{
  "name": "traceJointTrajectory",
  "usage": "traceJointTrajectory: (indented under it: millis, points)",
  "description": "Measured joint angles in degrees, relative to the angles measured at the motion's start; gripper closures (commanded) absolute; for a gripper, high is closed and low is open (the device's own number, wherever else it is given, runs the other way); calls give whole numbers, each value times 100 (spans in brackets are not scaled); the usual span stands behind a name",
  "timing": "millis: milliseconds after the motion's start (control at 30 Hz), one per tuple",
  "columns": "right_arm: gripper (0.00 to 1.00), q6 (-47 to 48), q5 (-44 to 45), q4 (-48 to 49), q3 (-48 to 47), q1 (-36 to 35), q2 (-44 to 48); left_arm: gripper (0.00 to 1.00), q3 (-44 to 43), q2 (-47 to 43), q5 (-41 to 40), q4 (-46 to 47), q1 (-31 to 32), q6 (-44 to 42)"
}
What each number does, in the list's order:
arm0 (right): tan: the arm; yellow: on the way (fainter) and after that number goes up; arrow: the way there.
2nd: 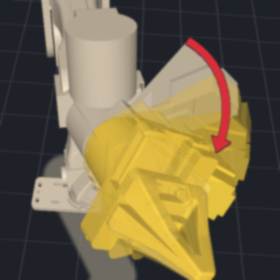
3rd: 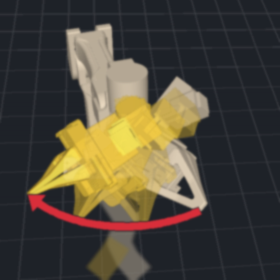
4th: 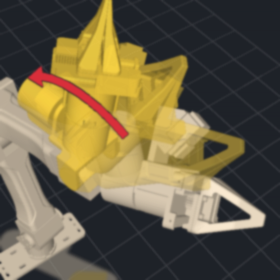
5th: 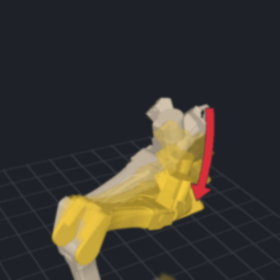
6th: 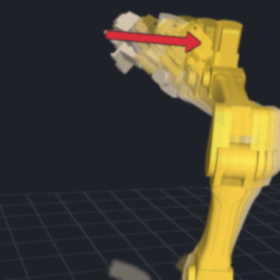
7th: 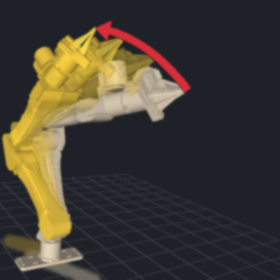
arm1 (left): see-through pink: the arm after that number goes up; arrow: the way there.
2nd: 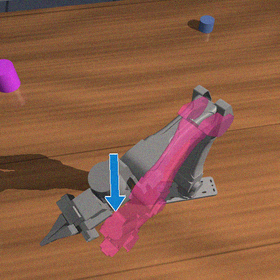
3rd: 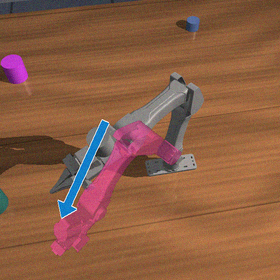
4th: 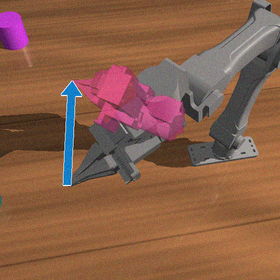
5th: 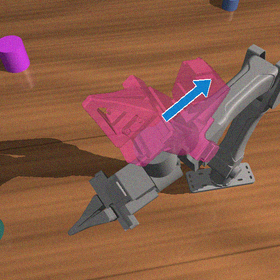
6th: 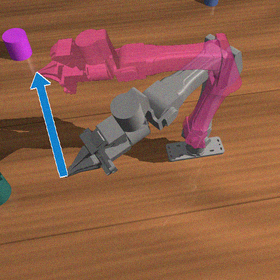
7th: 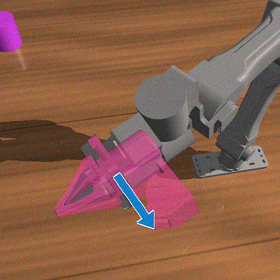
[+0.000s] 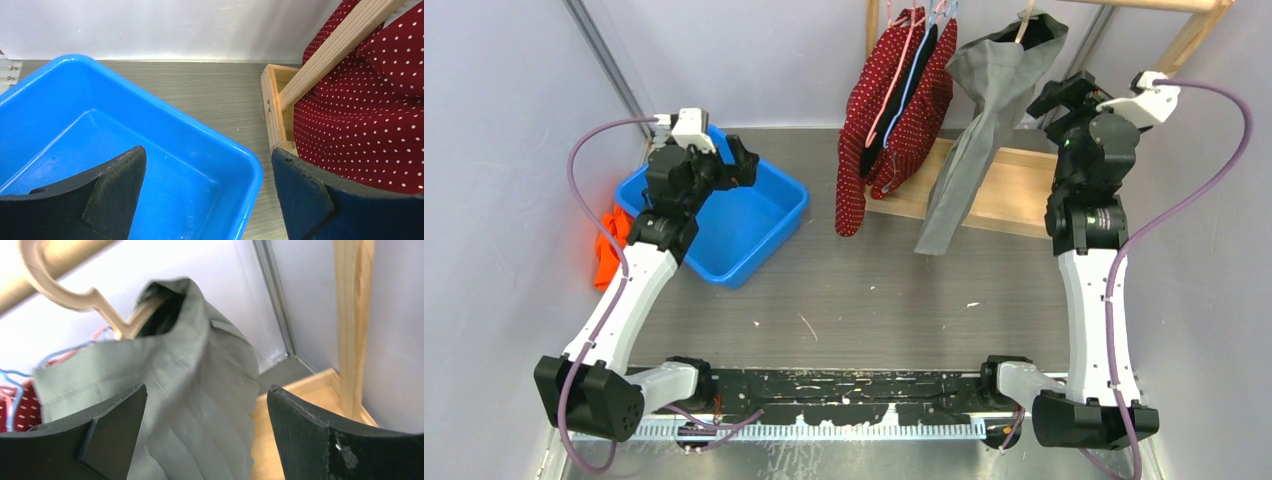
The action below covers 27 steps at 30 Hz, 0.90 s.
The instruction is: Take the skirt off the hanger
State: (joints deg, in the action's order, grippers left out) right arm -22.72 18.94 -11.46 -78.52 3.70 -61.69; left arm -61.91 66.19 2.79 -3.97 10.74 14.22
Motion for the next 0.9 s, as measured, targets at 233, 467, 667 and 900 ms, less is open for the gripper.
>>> traceJointTrajectory:
  millis: [233,467,667,900]
  points:
    - [6,44,-470,-94,-1152,-68,-820,5,125,-22,-70,4,0,-9]
    - [7,103,-662,-127,-1746,-225,-1631,5,249,-39,-98,-20,0,-162]
    - [7,201,-654,-144,-2000,-444,-2026,5,422,-120,-153,-15,0,-269]
    - [7,407,-476,-57,-2332,-782,-2330,5,485,-94,-177,-15,0,-345]
